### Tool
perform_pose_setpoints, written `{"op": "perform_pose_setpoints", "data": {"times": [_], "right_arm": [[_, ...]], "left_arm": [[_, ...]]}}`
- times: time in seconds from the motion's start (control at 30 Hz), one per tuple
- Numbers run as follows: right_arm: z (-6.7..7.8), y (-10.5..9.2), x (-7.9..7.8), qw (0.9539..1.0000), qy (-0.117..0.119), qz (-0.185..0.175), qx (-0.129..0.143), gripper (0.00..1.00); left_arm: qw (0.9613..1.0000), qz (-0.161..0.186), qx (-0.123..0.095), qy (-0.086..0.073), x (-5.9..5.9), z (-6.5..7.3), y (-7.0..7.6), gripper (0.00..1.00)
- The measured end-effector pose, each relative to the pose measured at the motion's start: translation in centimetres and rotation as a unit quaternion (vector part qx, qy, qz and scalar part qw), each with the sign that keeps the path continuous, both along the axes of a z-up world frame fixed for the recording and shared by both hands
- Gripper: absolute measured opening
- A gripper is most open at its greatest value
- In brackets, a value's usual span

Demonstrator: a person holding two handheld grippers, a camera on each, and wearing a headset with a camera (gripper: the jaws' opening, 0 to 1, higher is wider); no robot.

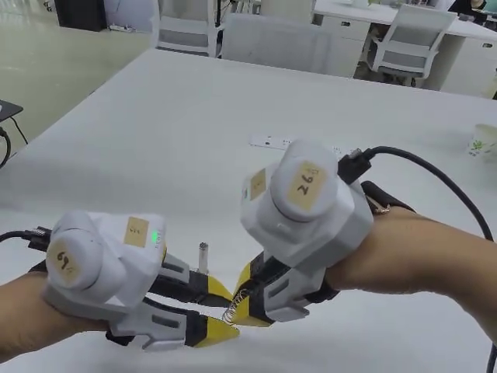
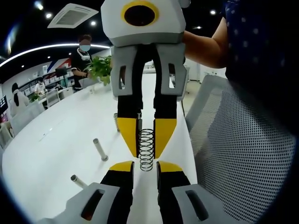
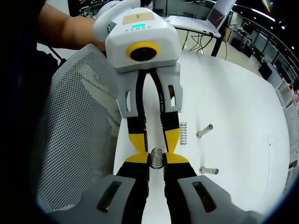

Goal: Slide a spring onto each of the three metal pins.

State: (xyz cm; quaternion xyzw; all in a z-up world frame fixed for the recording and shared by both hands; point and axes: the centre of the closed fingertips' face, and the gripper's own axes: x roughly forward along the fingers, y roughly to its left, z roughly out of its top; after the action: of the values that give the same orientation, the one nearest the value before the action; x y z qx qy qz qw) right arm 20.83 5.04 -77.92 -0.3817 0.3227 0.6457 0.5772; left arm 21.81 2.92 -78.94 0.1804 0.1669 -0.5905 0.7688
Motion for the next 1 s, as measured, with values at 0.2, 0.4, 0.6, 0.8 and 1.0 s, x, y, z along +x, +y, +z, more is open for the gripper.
{"op": "perform_pose_setpoints", "data": {"times": [0.2,0.4,0.6,0.8,1.0], "right_arm": [[-0.1,-0.4,0.2,1.0,-0.002,-0.003,-0.005,0.08],[-0.2,-0.9,0.4,0.9999,-0.004,-0.007,-0.01,0.08],[-0.3,-1.2,0.5,0.9999,-0.003,-0.011,-0.011,0.08],[-0.2,-1.6,0.7,0.9998,-0.003,-0.015,-0.012,0.08],[-0.1,-2.1,0.9,0.9997,-0.003,-0.02,-0.013,0.08]], "left_arm": [[1.0,0.009,-0.001,0.004,0.2,0.0,0.4,0.19],[0.9995,0.03,-0.011,0.0,0.8,0.7,1.7,0.24],[0.9989,0.044,-0.013,0.003,0.8,0.6,2.5,0.29],[0.9981,0.06,-0.016,0.004,0.7,0.6,3.3,0.33],[0.9966,0.08,-0.02,0.003,0.7,0.7,3.9,0.37]]}}
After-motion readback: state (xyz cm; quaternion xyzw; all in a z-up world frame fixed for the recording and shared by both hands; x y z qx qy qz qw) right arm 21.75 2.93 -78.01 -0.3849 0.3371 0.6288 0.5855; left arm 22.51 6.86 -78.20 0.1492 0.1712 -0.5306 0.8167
